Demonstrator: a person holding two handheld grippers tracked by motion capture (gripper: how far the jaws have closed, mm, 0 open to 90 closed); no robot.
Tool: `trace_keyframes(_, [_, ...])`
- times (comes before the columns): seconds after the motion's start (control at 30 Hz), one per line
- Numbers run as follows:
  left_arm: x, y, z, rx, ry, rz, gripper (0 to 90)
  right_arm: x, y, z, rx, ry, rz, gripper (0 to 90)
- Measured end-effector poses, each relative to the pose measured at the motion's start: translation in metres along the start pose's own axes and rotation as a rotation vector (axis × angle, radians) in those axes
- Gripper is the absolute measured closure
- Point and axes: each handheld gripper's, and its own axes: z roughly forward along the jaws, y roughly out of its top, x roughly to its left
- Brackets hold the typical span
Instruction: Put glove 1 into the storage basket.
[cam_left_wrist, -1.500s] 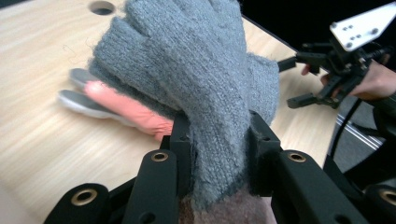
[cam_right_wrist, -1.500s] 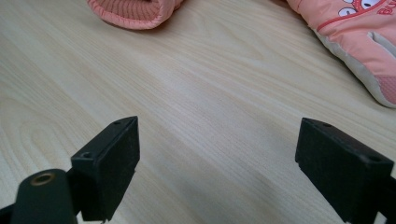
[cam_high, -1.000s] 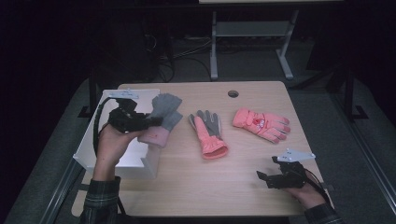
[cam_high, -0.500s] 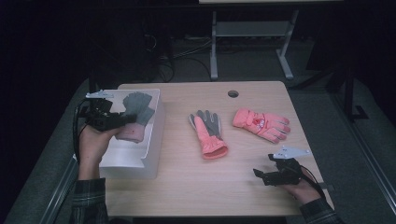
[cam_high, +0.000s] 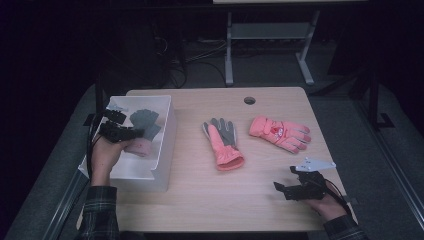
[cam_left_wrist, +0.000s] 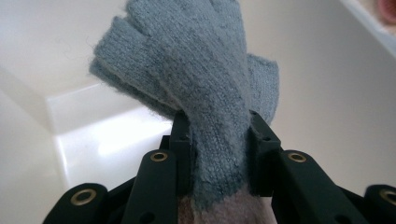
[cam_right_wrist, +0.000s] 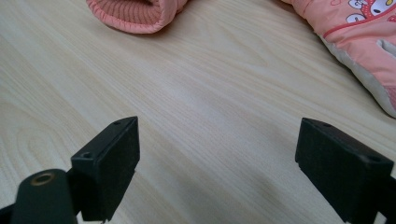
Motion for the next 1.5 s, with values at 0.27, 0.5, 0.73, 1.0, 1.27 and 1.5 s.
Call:
trace_keyframes(0.27, [0.013, -0.011, 0.016, 0.057, 0.05, -0.026, 68.4, -0.001, -0.001, -0.001, -0.006, -0.004, 0.001, 13.6])
trace_keyframes(0.5, [0.019, -0.019, 0.026, 0.098, 0.07, -0.041, 67.6, -0.002, -0.001, -0.001, -0.011, -0.009, -0.006, 13.6])
trace_keyframes(0.73, [0.022, -0.027, 0.037, 0.135, 0.08, -0.045, 66.0, -0.001, -0.001, -0.001, -0.012, -0.004, -0.003, 13.6])
trace_keyframes(1.0, [0.023, -0.031, 0.044, 0.158, 0.074, -0.073, 57.5, -0.001, -0.001, -0.002, -0.012, -0.003, -0.006, 13.6])
trace_keyframes(1.27, [0.021, -0.032, 0.053, 0.185, 0.083, -0.093, 31.3, -0.001, -0.001, -0.002, -0.012, -0.002, -0.011, 13.6])
trace_keyframes(1.5, [0.016, -0.023, 0.035, 0.103, 0.082, -0.098, 22.9, -0.001, -0.001, -0.002, -0.014, -0.001, -0.011, 13.7])
